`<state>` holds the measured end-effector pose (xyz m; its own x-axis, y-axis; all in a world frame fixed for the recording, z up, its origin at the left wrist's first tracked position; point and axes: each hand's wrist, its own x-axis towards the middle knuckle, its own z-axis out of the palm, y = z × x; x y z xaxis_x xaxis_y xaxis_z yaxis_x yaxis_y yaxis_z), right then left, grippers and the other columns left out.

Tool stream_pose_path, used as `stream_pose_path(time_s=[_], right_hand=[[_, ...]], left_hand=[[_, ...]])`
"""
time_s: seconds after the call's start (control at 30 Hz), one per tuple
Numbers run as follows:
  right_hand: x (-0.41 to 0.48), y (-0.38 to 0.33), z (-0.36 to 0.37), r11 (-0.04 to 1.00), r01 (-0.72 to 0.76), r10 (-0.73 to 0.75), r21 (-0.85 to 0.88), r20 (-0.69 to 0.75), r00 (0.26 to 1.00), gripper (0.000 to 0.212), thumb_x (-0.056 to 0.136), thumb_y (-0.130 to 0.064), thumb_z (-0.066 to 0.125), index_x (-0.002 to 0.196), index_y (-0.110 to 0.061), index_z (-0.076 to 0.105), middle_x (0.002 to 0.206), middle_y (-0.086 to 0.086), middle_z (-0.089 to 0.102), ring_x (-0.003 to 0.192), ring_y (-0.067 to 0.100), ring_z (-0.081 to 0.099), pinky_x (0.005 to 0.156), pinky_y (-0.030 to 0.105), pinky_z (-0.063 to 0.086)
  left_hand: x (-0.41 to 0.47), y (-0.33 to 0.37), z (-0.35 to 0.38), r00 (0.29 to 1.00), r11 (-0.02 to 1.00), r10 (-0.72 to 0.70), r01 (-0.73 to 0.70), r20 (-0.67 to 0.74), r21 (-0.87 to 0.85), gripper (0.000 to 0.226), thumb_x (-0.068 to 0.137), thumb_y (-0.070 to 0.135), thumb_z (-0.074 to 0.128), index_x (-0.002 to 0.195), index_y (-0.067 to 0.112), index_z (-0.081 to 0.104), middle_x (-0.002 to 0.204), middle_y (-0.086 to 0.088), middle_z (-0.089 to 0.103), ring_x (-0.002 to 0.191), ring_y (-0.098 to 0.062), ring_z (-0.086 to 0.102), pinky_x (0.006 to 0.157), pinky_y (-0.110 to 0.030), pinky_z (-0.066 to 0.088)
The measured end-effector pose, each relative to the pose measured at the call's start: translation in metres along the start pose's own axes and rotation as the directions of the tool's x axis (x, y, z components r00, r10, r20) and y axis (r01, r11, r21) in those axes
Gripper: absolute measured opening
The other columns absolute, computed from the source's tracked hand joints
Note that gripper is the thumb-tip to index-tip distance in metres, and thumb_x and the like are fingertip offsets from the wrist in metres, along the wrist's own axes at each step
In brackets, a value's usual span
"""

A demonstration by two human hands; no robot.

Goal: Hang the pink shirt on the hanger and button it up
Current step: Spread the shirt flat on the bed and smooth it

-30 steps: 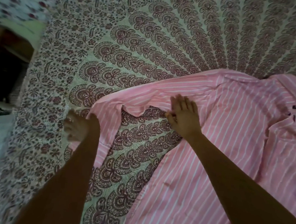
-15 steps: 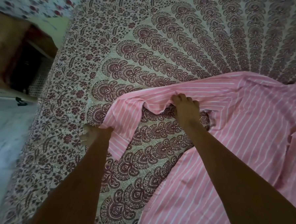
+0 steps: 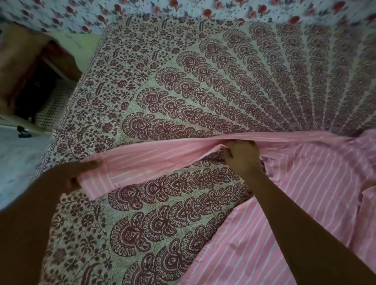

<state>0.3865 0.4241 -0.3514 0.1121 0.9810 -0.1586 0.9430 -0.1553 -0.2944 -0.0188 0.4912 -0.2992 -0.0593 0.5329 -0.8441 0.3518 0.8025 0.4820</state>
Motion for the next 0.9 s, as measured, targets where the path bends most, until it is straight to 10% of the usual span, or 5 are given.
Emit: stream_pose_path(time_s=[0.1, 0.23, 0.43, 0.67, 0.9], right_hand=[[-0.007, 0.006, 0.002, 0.999, -0.022, 0.026, -0.035, 0.101, 0.995, 0.048, 0.083, -0.041, 0.031, 0.116, -0.025, 0.063, 0.114, 0.009, 0.064, 0.110, 0.030, 0.053, 0.105, 0.039, 0.028], [-0.015, 0.007, 0.011, 1.000, 0.023, -0.020, -0.016, 0.169, 0.985, 0.071, 0.072, -0.053, 0.015, 0.106, -0.022, 0.068, 0.122, 0.002, 0.059, 0.116, 0.030, 0.045, 0.109, 0.041, 0.018], [-0.002, 0.010, 0.003, 0.999, -0.017, 0.016, -0.027, -0.044, 0.999, 0.060, 0.081, -0.038, 0.019, 0.123, -0.011, 0.053, 0.124, 0.014, 0.056, 0.117, 0.033, 0.048, 0.107, 0.051, 0.027], [0.021, 0.008, -0.003, 0.971, -0.196, 0.190, -0.134, -0.055, 0.980, 0.055, 0.089, -0.031, 0.047, 0.141, -0.021, 0.030, 0.143, 0.019, 0.032, 0.133, 0.037, 0.027, 0.110, 0.055, 0.018], [0.001, 0.028, -0.005, 0.976, -0.208, 0.216, -0.062, 0.188, 0.958, 0.061, 0.082, -0.048, 0.022, 0.134, -0.022, 0.037, 0.145, 0.011, 0.031, 0.129, 0.031, 0.037, 0.104, 0.048, 0.029]], left_hand=[[-0.002, -0.001, 0.008, 0.974, 0.967, 0.065, -0.008, -0.215, 0.255, 0.034, 0.077, 0.020, 0.071, 0.087, -0.010, 0.057, 0.056, -0.017, 0.057, 0.040, -0.018, 0.053, 0.033, -0.016, 0.041], [0.014, -0.015, 0.050, 0.791, 0.959, 0.232, -0.089, -0.566, 0.268, 0.052, 0.076, -0.004, 0.066, 0.125, -0.002, 0.046, 0.116, -0.028, 0.058, 0.101, -0.040, 0.059, 0.084, -0.047, 0.053], [0.021, -0.030, 0.088, 0.547, 0.800, 0.535, -0.085, -0.643, 0.593, 0.062, 0.079, 0.004, 0.060, 0.136, 0.016, 0.036, 0.145, -0.018, 0.032, 0.132, -0.037, 0.031, 0.107, -0.053, 0.024], [0.027, -0.062, 0.133, 0.771, 0.423, 0.630, -0.237, -0.096, 0.875, 0.068, 0.082, 0.063, 0.018, 0.145, 0.039, 0.010, 0.159, -0.003, -0.001, 0.145, -0.030, 0.001, 0.113, -0.055, 0.003], [0.026, -0.052, 0.140, 0.783, 0.444, 0.604, -0.174, -0.150, 0.879, 0.072, 0.074, 0.056, 0.030, 0.143, 0.035, 0.026, 0.157, -0.008, 0.008, 0.144, -0.032, 0.006, 0.112, -0.058, 0.006]])
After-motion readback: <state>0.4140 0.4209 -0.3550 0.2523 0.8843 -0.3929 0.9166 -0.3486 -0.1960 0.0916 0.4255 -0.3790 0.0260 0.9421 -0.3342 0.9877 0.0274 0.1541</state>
